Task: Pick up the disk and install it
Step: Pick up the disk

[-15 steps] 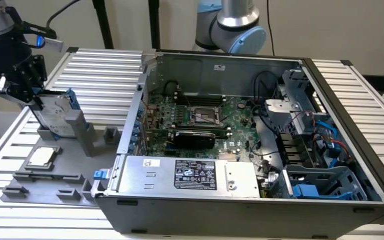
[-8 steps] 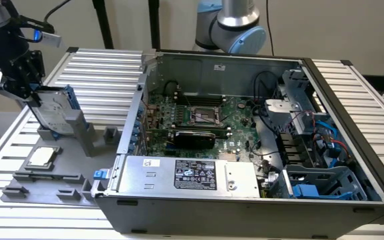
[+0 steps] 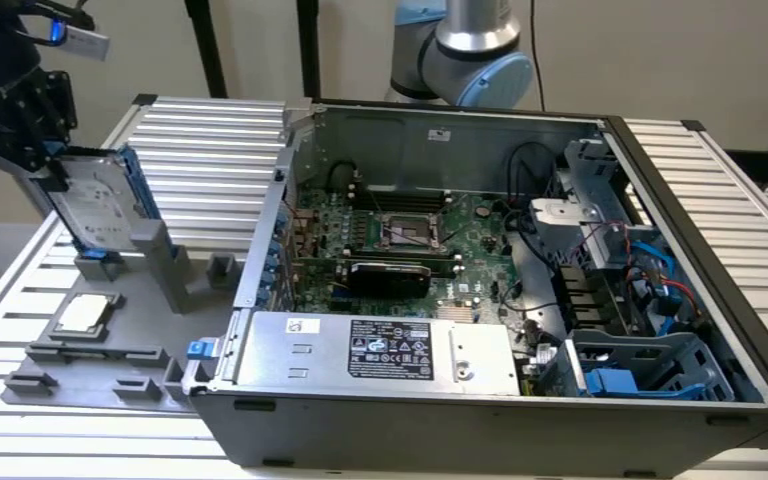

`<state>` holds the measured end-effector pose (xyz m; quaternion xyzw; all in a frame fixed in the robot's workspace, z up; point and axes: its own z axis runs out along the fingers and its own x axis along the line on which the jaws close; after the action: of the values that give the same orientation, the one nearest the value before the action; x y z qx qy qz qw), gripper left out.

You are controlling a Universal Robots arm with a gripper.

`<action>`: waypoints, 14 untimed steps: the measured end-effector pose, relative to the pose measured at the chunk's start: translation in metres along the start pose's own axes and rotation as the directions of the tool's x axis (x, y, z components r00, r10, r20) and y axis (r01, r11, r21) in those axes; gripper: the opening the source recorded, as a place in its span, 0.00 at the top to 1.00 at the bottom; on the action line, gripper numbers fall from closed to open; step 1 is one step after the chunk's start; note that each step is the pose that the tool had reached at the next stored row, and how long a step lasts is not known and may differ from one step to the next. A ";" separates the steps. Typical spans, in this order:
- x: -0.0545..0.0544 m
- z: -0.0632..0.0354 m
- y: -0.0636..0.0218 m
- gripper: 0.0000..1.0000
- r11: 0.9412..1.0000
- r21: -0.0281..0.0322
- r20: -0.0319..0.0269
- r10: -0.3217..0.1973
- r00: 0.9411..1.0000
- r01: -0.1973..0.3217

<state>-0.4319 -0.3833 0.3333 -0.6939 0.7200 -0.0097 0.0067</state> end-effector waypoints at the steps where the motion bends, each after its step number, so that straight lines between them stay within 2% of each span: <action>1: 0.000 -0.0046 -0.0002 1.00 1.000 0.000 0.000 0.000 1.000 0.000; 8: 0.000 -0.0365 -0.0056 1.00 1.000 0.000 0.000 0.000 1.000 0.000; 14: 0.000 -0.0632 -0.0215 1.00 1.000 0.000 0.001 0.000 1.000 0.000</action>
<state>-0.4119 -0.3833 0.3970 -0.6939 0.7200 -0.0093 0.0070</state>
